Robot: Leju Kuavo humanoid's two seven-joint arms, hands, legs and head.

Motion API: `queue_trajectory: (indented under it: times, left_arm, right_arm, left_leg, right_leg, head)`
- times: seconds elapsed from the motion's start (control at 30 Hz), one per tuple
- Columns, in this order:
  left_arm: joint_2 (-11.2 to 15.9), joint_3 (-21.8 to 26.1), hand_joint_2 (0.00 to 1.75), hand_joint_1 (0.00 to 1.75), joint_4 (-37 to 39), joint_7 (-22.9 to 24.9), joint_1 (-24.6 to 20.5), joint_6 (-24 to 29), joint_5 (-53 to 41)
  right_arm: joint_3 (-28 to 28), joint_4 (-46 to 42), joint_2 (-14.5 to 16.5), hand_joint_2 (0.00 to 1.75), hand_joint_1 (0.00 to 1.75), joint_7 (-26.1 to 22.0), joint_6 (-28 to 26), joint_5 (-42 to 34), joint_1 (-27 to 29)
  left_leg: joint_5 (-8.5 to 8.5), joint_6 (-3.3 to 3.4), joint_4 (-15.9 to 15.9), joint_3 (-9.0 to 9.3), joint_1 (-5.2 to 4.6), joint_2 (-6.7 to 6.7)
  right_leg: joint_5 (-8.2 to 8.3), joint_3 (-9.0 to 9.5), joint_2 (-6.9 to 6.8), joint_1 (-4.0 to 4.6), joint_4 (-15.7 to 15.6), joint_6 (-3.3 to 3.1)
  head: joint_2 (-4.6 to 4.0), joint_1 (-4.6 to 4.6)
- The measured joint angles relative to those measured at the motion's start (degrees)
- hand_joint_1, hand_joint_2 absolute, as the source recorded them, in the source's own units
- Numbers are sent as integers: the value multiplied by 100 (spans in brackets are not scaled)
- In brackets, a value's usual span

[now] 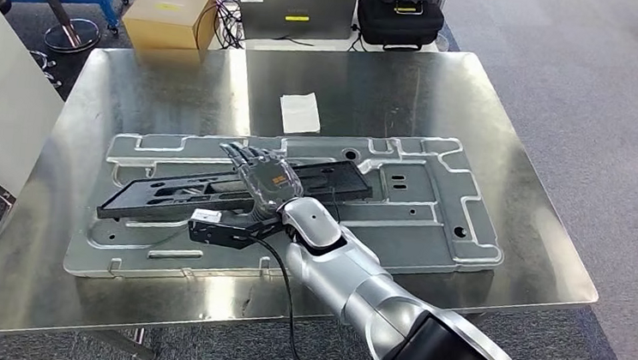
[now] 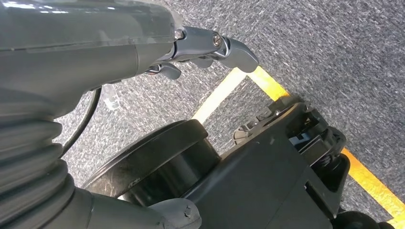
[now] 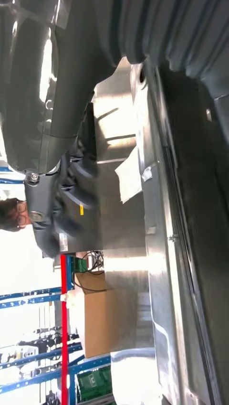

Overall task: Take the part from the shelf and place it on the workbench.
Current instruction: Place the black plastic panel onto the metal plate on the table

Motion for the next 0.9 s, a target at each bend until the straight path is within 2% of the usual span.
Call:
queue_trajectory:
  times: [0.73,0.87,0.9]
  left_arm:
    - [-7,0,175,0,-5,-24,-2,10,-72]
    - [-7,0,0,0,-5,-107,1,13,-15]
    - [-7,0,0,0,-5,-143,4,19,22]
  right_arm:
    - [-216,51,-1,0,0,-129,-17,150,14]
    - [-471,-24,-4,0,0,-362,-128,61,10]
    - [-556,-101,-8,0,0,-447,-150,3,8]
  left_leg:
    - [0,0,0,2,0,0]
    - [0,0,0,1,0,0]
    - [0,0,0,1,0,0]
  right_leg:
    - [0,0,0,0,0,0]
    - [1,4,0,0,0,0]
    - [2,5,0,0,0,1]
  head:
    - [0,0]
    - [0,0]
    - [-1,0]
